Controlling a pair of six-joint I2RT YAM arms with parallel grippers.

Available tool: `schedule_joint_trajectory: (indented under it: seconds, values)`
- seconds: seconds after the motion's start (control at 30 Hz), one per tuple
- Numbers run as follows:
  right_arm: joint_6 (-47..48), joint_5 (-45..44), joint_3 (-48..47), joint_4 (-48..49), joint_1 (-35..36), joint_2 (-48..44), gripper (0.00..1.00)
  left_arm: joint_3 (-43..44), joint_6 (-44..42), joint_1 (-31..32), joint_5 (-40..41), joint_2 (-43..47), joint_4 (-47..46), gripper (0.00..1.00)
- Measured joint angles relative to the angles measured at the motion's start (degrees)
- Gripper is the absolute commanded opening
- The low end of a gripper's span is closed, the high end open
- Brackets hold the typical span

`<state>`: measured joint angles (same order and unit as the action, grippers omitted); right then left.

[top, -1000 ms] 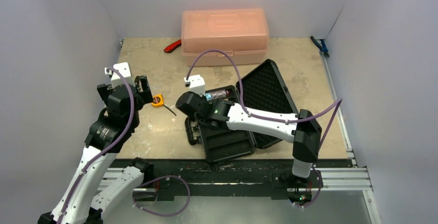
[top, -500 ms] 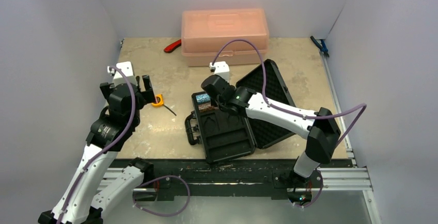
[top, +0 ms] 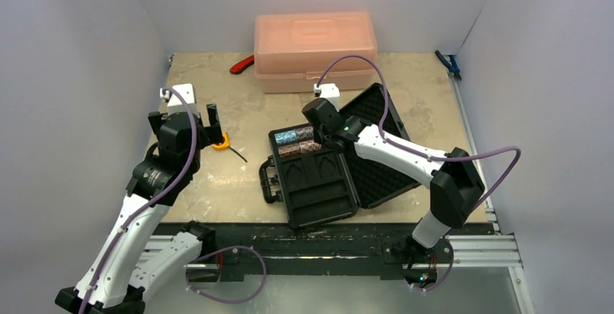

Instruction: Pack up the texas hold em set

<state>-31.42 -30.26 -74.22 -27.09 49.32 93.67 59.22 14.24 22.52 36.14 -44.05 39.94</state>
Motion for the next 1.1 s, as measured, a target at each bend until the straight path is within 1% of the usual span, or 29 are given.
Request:
schedule_joint_trajectory:
  seconds: [0.33, 0.7, 0.97, 1.0, 1.1]
  values:
    - [1.1, 3.1, 1.6, 2.7, -3.9, 0.6, 0.00, 0.0, -0.4, 0.0, -1.5, -1.2, 0.0, 0.98]
    - [1.5, 7.4, 3.1, 5.8, -6.3, 6.3, 0.00, 0.0, -0.6, 0.0, -2.9, -1.6, 0.0, 0.98]
    - [1.7, 9.0, 3.4, 6.8, -7.7, 7.5, 0.00, 0.0, -1.4, 0.0, -3.0, -1.7, 0.0, 0.98]
    - [1.7, 9.2, 3.4, 6.8, -7.7, 7.6, 0.00, 0.0, -1.4, 0.0, -3.1, -1.7, 0.0, 0.98]
    - [1.8, 9.9, 3.4, 7.1, -7.8, 7.6, 0.08, 0.0, -1.4, 0.0, -3.2, -1.7, 0.0, 0.98]
